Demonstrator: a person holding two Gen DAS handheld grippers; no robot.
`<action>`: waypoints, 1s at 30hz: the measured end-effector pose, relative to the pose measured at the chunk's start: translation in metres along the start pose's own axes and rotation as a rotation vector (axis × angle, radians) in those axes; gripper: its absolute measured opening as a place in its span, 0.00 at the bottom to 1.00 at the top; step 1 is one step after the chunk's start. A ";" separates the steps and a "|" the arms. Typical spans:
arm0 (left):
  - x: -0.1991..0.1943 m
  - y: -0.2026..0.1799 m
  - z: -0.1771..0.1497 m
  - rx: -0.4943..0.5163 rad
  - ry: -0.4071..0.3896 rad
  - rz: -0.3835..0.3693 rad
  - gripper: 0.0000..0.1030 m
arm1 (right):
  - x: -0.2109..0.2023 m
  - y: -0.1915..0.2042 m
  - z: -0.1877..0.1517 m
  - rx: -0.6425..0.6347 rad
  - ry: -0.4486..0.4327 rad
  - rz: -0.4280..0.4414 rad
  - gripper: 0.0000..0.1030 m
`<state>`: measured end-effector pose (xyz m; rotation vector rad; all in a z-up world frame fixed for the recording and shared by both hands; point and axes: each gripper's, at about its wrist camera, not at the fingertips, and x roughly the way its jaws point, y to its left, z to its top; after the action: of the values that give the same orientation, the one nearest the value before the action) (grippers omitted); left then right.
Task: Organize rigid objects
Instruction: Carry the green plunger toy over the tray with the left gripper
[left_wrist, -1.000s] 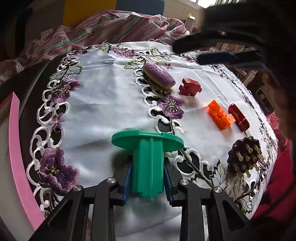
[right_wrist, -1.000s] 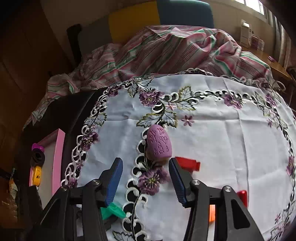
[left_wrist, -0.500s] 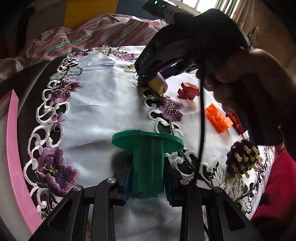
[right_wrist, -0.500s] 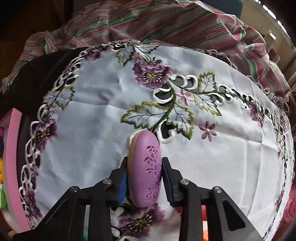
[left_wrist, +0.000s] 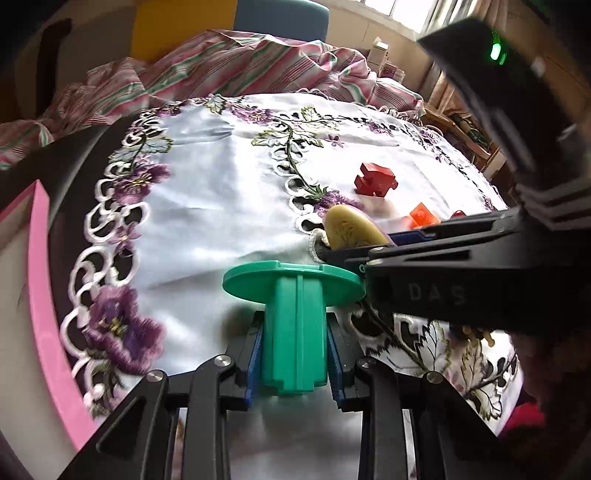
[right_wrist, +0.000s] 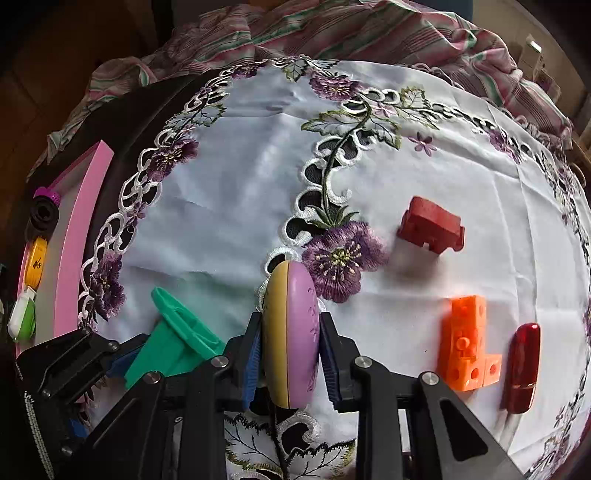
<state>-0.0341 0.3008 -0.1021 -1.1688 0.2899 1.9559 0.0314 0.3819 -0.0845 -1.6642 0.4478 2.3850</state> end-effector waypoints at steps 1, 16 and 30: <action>-0.003 0.001 -0.002 0.002 0.001 0.008 0.29 | -0.001 -0.003 -0.001 0.007 -0.012 0.011 0.27; -0.067 0.006 -0.025 -0.018 -0.080 0.039 0.29 | 0.005 0.002 0.005 0.007 -0.048 0.007 0.27; -0.132 0.094 -0.043 -0.257 -0.165 0.156 0.29 | 0.009 0.011 0.005 -0.053 -0.049 -0.040 0.27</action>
<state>-0.0462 0.1467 -0.0363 -1.1632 0.0442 2.2638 0.0198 0.3732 -0.0901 -1.6158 0.3431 2.4229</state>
